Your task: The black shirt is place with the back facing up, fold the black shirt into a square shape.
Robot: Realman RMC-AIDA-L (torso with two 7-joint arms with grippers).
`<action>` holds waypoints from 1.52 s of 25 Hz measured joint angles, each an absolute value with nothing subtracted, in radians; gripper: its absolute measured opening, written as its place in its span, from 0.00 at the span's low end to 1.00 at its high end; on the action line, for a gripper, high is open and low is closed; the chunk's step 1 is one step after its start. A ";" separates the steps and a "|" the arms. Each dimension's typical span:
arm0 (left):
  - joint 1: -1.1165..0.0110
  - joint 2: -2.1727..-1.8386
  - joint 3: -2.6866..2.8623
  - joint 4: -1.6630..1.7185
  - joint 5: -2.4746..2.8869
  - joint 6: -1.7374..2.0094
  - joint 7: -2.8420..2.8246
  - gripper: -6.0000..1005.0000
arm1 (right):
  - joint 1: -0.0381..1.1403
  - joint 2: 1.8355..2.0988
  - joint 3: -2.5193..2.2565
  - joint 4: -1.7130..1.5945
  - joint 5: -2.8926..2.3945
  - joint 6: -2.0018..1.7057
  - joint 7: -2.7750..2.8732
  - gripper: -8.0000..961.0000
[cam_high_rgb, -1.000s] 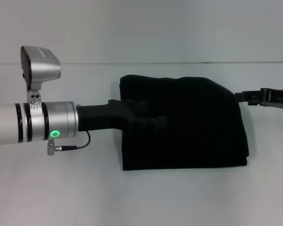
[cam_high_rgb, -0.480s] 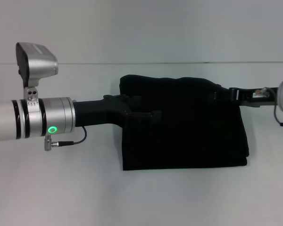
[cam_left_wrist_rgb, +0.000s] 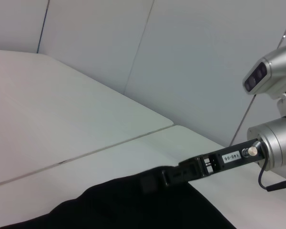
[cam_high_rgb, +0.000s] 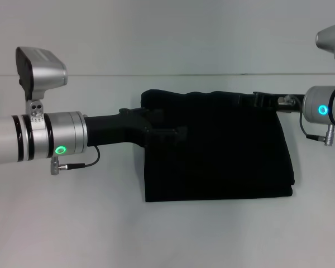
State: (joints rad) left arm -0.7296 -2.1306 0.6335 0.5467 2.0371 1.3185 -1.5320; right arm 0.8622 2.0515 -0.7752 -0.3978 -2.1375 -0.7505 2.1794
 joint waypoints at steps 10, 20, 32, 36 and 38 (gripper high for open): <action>-0.724 -2.132 0.634 0.548 2.036 1.303 -1.531 0.92 | 0.814 2.060 -0.775 -0.396 -1.917 -0.699 1.953 0.64; -0.722 -2.136 0.634 0.541 2.001 1.247 -1.550 0.91 | 0.755 2.011 -0.774 -0.412 -1.894 -0.714 1.940 0.64; -0.722 -2.140 0.635 0.537 1.997 1.204 -1.574 0.91 | 0.781 1.971 -0.791 -0.420 -1.901 -0.958 1.870 0.51; -0.717 -2.140 0.634 0.537 1.997 1.204 -1.573 0.91 | 0.815 2.002 -0.827 -0.415 -1.912 -0.910 1.816 0.39; -0.711 -2.139 0.636 0.541 2.002 1.228 -1.573 0.91 | 0.832 2.034 -0.862 -0.416 -1.913 -0.843 1.768 0.30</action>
State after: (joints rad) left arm -0.7112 -2.1388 0.6357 0.5410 2.0018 1.2284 -1.5731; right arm 0.8317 2.0340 -0.8617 -0.4157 -1.9132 -0.8432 1.7679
